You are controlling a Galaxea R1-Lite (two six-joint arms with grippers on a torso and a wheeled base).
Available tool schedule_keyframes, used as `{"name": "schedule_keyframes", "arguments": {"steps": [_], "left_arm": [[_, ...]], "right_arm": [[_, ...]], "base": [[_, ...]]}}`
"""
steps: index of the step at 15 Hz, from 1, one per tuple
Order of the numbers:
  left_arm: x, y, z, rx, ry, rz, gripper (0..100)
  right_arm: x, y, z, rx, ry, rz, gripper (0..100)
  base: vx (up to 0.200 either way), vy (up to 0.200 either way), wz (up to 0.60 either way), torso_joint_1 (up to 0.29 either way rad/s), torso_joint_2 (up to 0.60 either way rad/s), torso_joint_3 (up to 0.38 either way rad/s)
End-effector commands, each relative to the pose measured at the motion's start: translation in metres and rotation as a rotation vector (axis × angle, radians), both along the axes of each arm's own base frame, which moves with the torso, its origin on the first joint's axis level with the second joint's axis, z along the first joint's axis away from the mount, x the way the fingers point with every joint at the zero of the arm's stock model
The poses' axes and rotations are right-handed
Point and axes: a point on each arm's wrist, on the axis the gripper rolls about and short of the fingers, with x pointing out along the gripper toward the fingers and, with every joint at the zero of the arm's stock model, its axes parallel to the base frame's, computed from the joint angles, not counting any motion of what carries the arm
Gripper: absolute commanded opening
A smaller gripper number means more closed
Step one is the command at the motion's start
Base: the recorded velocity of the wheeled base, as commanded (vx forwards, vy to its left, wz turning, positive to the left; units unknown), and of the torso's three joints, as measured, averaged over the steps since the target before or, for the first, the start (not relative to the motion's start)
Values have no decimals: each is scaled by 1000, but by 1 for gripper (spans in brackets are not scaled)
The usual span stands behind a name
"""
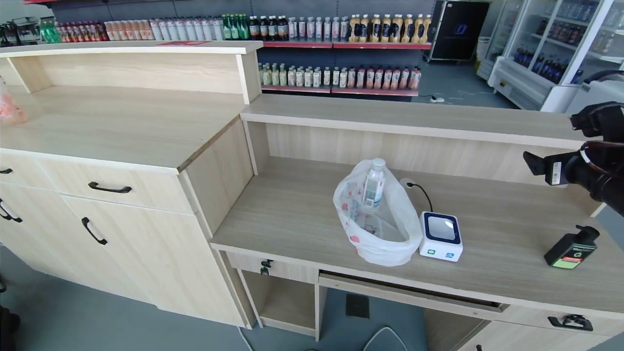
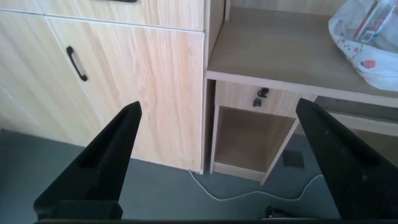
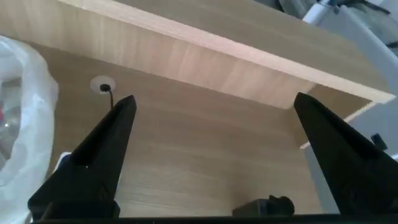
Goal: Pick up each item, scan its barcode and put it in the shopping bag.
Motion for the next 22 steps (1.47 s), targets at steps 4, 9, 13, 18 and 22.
{"name": "schedule_keyframes", "arguments": {"steps": [4,9,13,18,22], "left_arm": [[0,0,0,0,2,1,100],[0,0,0,0,2,1,100],[0,0,0,0,2,1,100],[0,0,0,0,2,1,100],[0,0,0,0,2,1,100]], "right_arm": [[25,-12,21,313,19,-260,100],[57,-44,-72,563,162,-360,100],[65,-48,-97,625,151,-490,100],[75,-58,-117,598,202,-513,100],[81,-72,-135,552,218,-532,100]], "base": [[0,0,-300,-1,1,1],[0,0,0,0,0,0],[0,0,0,0,0,0],[0,0,0,0,0,0],[0,0,0,0,0,0]]}}
